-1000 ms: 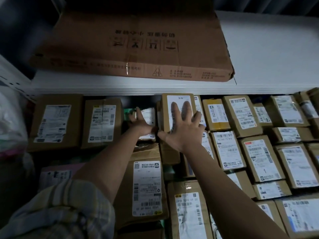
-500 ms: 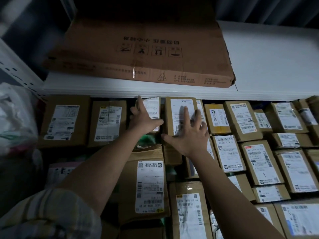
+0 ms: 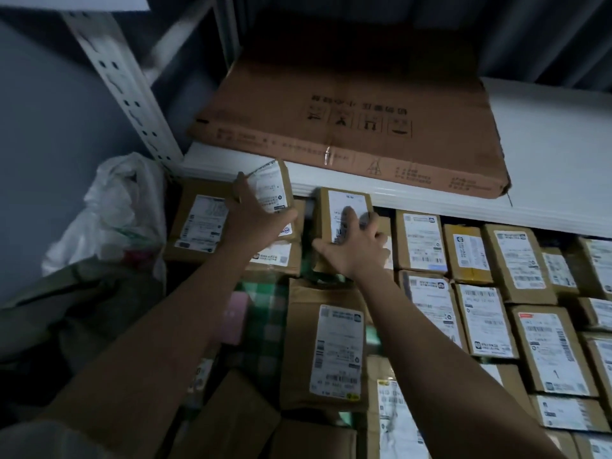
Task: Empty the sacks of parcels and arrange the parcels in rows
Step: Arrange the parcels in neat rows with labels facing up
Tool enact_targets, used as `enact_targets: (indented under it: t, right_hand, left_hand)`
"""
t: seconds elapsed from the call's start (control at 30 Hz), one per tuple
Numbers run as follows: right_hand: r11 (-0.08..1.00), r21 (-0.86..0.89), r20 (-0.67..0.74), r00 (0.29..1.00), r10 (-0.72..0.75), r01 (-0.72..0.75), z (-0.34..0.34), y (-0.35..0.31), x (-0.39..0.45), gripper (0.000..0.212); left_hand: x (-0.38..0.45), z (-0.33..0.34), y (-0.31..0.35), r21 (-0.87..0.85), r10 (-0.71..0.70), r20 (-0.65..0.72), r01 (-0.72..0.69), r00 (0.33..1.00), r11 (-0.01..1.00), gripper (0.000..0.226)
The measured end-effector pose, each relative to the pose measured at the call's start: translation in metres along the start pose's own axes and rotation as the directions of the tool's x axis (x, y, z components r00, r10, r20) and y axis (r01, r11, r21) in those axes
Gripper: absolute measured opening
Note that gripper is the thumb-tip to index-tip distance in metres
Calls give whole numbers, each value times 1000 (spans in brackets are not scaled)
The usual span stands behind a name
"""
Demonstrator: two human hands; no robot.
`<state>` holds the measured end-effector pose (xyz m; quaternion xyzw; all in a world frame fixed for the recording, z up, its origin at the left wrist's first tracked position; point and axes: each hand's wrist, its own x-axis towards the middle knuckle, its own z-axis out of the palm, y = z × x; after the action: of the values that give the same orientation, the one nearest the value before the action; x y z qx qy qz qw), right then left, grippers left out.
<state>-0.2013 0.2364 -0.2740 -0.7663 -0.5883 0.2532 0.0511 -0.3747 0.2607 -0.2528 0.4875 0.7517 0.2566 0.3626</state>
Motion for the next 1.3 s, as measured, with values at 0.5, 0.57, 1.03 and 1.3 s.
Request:
enact_targets:
  t: [0.5,0.57,1.03,1.3]
  right_hand:
    - [968,-248,214,977,14,41,46,-1,27,61]
    - [972,-224,221,975,-13,64,40,-3,27,63]
    - [835,-435,404,902,-154,337,45,25,-87,107]
    - [880,-395,320,937,-138,264,68,24,-102,116]
  left_hand:
    - [1,9,-23,116,-42,132,27,990,993,109]
    - [0,9,-23,127,-57,133,40,989,991,110]
    - [-25,3,-47,75,-23,81,17,996,997,110]
    - [-57,-6,-63,11,-56,103,55,993,998,114]
